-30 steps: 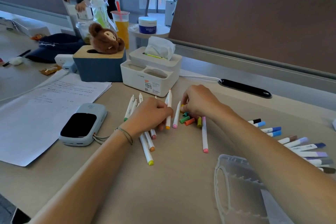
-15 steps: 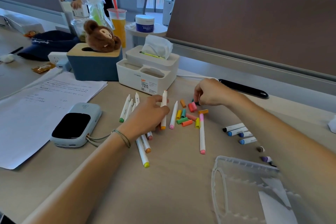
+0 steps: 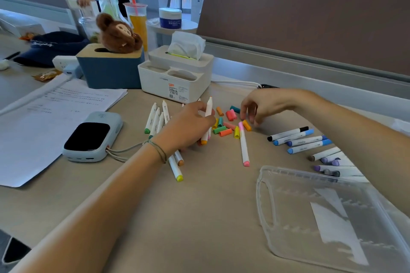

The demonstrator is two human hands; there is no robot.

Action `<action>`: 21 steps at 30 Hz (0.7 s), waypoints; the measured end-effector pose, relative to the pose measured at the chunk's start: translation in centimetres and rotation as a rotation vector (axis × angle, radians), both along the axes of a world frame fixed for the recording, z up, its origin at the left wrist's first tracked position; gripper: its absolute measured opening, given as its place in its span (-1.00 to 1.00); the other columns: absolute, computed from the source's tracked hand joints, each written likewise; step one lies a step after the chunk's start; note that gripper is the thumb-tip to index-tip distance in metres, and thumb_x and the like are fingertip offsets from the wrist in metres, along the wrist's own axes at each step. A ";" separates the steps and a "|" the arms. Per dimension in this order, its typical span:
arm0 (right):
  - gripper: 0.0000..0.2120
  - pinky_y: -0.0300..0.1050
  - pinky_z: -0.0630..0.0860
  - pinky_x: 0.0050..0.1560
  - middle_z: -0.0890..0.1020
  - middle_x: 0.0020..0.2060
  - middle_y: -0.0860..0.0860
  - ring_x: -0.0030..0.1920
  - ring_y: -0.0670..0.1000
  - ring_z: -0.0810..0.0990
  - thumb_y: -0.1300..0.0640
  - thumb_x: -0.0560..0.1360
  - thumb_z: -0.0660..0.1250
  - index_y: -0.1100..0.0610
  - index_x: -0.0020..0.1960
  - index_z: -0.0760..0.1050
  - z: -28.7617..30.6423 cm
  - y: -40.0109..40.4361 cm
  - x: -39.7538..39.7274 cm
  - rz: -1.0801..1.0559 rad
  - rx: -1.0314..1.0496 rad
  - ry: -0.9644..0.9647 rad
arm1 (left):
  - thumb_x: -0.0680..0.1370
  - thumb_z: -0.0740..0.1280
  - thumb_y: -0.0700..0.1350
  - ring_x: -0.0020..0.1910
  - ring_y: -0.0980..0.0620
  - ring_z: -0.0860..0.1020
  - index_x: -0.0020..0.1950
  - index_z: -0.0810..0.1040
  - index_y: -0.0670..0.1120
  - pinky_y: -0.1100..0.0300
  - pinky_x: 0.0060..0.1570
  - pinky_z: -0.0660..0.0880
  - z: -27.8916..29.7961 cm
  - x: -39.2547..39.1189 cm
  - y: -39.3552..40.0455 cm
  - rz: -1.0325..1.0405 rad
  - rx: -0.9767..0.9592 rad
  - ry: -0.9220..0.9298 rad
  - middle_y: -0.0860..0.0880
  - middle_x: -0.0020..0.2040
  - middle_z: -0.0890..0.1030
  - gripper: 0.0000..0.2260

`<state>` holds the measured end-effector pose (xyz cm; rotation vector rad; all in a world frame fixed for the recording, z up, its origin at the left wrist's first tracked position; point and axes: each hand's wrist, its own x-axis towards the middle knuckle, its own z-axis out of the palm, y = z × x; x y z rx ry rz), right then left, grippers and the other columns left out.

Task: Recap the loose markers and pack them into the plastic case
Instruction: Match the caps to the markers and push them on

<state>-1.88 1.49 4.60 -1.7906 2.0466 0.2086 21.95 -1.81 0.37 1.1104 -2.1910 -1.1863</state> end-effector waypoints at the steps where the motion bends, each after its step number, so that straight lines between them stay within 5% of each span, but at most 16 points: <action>1: -0.74 -0.15 0.58 -0.08 0.66 -0.12 0.01 -0.05 0.02 0.65 0.29 0.46 0.47 0.05 0.08 0.61 0.0 0.3 0.2 -0.018 0.012 -0.057 | 0.60 0.26 0.00 -0.36 0.06 0.57 0.27 0.50 0.09 0.24 -0.37 0.46 -0.2 -0.1 0.2 -0.010 -0.003 -0.015 -0.04 -0.15 0.65 -0.75; 9: -0.91 -0.20 0.49 -0.20 0.64 -0.17 -0.02 -0.19 -0.07 0.62 0.21 0.49 0.46 0.05 -0.08 0.58 -1.5 2.7 1.9 -0.098 -0.204 0.002 | 0.64 0.23 0.10 -0.36 0.04 0.54 0.23 0.53 0.03 0.39 -0.59 0.37 -0.5 -0.5 0.5 -0.023 0.010 -0.057 -0.10 -0.11 0.62 -0.76; 16: -0.79 -0.31 0.59 -0.27 0.68 -0.25 0.08 -0.34 -0.14 0.60 0.23 0.62 0.29 0.13 -0.04 0.70 0.4 6.3 3.6 -0.396 -0.664 -0.572 | 0.68 0.20 -0.09 -0.39 0.04 0.55 -0.06 0.54 0.17 0.24 -0.42 0.53 0.0 -0.8 1.7 -0.134 -0.044 0.087 -0.01 -0.34 0.60 -0.79; 21: -0.92 -0.22 0.61 -0.30 0.70 -0.34 0.07 -0.38 -0.06 0.64 0.17 0.57 0.43 0.18 -0.05 0.62 0.4 6.6 4.4 -0.445 -0.817 -0.713 | 0.68 0.21 -0.08 -0.35 0.08 0.59 0.11 0.55 0.19 0.35 -0.36 0.50 0.0 -0.8 1.9 -0.194 -0.136 0.073 0.07 -0.31 0.58 -0.81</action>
